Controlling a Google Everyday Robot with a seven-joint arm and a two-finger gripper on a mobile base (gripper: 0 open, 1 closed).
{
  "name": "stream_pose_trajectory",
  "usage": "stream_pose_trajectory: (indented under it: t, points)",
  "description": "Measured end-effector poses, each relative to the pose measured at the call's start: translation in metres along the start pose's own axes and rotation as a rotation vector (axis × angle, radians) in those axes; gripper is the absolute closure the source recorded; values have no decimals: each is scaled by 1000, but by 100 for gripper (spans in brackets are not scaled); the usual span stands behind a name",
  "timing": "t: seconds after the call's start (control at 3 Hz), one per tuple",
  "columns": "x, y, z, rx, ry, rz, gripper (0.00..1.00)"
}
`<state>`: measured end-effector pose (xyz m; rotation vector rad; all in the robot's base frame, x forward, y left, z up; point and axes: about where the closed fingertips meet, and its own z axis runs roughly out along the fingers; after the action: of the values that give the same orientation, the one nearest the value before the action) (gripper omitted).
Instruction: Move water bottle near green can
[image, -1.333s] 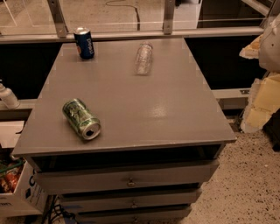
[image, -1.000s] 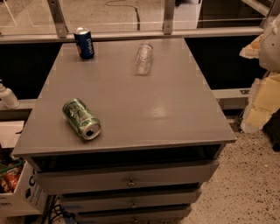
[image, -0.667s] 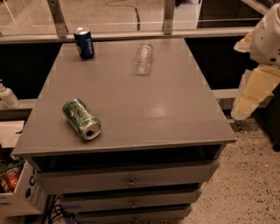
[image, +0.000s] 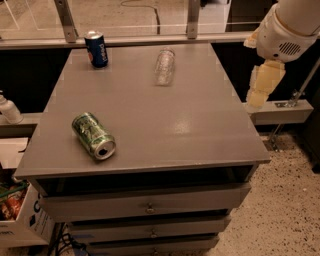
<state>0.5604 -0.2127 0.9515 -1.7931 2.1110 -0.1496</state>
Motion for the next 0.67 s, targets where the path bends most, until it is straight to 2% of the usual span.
stream_pose_trajectory:
  t: [0.33, 0.67]
  points:
    - [-14, -31, 27, 18, 33, -170, 0]
    - [-14, -28, 25, 17, 27, -145, 0]
